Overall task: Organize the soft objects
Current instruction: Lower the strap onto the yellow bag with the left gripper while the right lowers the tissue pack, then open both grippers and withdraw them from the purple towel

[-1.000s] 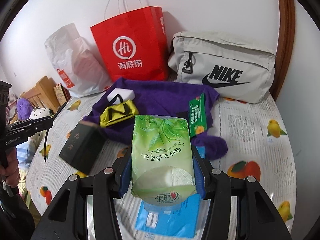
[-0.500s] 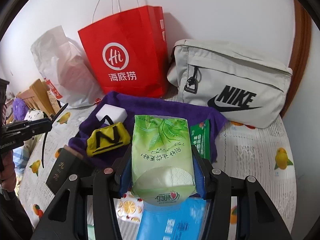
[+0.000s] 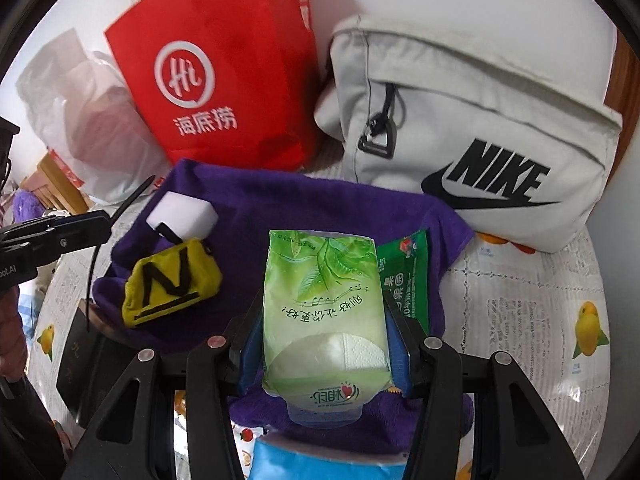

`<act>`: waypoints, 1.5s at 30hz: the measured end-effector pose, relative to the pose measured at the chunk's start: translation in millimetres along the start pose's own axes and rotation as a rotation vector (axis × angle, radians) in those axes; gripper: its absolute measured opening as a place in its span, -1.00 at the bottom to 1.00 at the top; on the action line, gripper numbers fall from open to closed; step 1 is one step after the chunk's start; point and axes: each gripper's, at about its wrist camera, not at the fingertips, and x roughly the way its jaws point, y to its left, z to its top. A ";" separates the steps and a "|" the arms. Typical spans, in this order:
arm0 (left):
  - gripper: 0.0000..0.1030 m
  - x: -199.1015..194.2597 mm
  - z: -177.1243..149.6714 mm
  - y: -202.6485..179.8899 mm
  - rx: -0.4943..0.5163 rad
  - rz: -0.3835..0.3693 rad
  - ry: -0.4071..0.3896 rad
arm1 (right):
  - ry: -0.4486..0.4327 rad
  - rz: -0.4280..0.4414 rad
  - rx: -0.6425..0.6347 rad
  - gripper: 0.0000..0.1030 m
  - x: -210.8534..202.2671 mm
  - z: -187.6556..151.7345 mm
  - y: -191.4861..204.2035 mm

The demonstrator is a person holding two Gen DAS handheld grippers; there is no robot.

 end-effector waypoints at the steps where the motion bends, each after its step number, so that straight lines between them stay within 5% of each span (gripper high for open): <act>1: -0.61 6.3 2.1 -1.0 0.003 -0.001 0.010 | 0.007 0.009 0.002 0.00 2.7 0.6 -0.8; 11: -0.61 56.6 3.9 7.5 -0.023 0.040 0.110 | 0.105 0.010 0.001 0.00 32.8 -3.7 -1.7; 24: -0.60 76.5 0.9 11.5 -0.035 0.051 0.153 | 0.184 0.042 0.028 0.03 53.9 -3.7 -4.8; 28: -0.31 76.0 0.9 11.2 -0.034 0.059 0.161 | 0.191 0.045 0.025 0.12 54.5 -3.4 -6.3; 30: -0.09 72.6 1.2 9.5 -0.028 0.065 0.152 | 0.181 0.039 0.019 0.21 51.7 -2.4 -5.0; 39: -0.02 32.4 -0.5 -3.6 -0.004 0.123 0.118 | 0.078 0.083 0.037 0.25 3.8 1.4 -2.4; 45: -0.02 -29.0 -22.4 -18.0 0.018 0.174 0.011 | 0.040 0.098 0.049 0.25 -36.1 -13.4 6.0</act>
